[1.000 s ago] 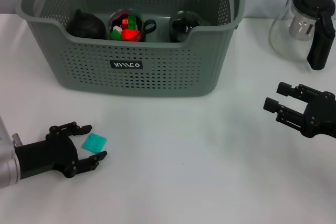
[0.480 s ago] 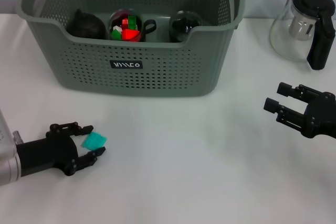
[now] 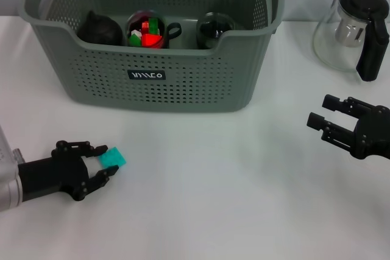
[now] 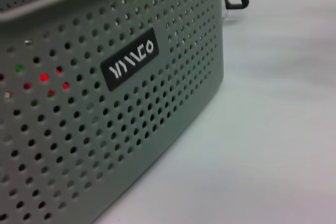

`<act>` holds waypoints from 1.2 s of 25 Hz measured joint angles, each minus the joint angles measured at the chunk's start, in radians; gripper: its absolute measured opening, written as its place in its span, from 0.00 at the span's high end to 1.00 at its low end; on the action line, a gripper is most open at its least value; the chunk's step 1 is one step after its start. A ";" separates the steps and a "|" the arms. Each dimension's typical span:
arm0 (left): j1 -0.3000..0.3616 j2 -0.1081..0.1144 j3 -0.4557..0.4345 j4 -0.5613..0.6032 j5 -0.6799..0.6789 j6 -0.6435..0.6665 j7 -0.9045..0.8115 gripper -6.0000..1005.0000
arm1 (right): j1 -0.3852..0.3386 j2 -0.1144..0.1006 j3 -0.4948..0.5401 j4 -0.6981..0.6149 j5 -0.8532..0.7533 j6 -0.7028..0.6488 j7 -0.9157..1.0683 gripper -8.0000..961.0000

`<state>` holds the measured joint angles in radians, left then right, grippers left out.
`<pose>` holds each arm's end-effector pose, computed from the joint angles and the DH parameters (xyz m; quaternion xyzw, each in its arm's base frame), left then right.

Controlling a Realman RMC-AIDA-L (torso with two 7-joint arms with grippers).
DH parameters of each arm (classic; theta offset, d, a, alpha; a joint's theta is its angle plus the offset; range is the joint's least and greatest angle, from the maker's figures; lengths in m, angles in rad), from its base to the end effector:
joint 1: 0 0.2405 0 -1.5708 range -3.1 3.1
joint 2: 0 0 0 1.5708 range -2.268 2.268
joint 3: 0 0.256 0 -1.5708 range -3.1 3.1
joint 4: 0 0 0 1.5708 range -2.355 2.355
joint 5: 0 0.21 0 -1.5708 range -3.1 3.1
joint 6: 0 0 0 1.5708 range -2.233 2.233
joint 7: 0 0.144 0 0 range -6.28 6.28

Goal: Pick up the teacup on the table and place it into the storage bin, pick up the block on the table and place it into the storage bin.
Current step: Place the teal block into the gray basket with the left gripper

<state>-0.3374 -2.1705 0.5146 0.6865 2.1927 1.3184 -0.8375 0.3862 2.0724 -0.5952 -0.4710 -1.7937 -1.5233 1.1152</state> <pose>-0.3533 0.2770 -0.0196 -0.9494 -0.1177 -0.0809 0.2798 0.3089 0.2934 -0.0005 -0.8825 0.2419 0.3254 0.2383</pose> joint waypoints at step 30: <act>-0.420 0.096 -0.126 0.079 -0.162 0.196 -0.308 0.55 | 0.009 0.006 0.000 -0.005 -0.001 0.009 0.000 0.33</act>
<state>-0.7571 -2.0745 0.3886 0.7652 2.0303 1.5142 -1.1452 0.3953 2.0781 -0.5952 -0.4757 -1.7946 -1.5140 1.1152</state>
